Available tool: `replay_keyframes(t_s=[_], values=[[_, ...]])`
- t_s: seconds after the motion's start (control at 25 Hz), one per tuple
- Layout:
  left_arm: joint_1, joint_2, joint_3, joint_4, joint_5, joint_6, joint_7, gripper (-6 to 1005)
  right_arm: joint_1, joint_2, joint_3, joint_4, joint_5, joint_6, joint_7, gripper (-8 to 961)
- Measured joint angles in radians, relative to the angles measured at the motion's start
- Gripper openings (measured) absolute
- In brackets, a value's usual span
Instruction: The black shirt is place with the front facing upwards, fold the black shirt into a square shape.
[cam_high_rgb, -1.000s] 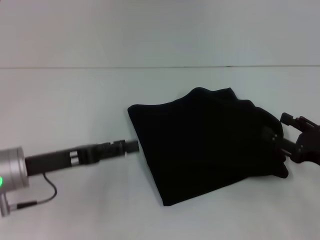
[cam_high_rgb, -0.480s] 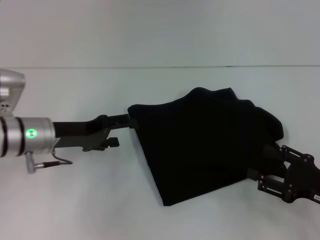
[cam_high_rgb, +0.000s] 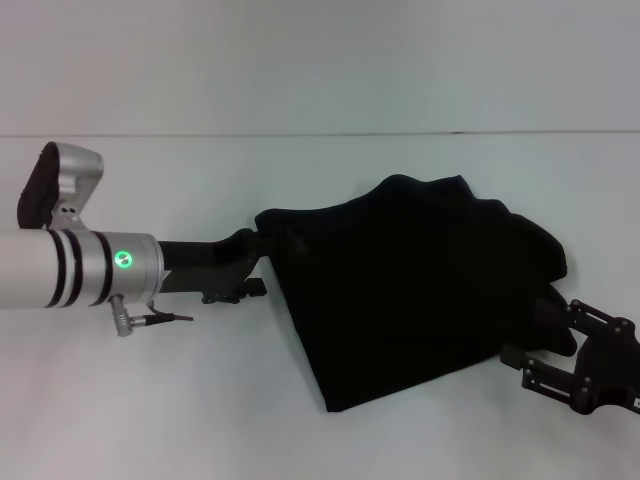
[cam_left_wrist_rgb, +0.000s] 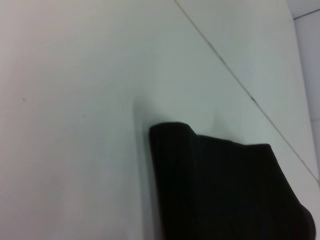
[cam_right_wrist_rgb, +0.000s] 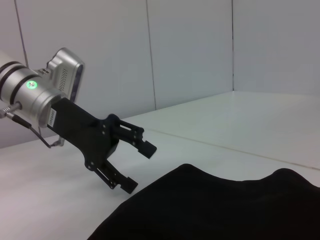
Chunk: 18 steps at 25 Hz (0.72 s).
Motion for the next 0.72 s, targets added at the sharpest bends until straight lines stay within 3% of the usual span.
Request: replay_keyframes(t_s=[0.52, 0.72], values=[[-0.028, -0.027, 0.012, -0.031, 0.001, -0.062, -0.013, 900, -0.009, -0.003, -0.002, 0.000, 0.000, -0.005, -0.001, 798], [-0.048, -0.036, 0.063, -0.047, -0.003, -0.102, -0.011, 899, -0.008, -0.003, -0.002, 0.000, 0.000, -0.007, -0.001, 798]])
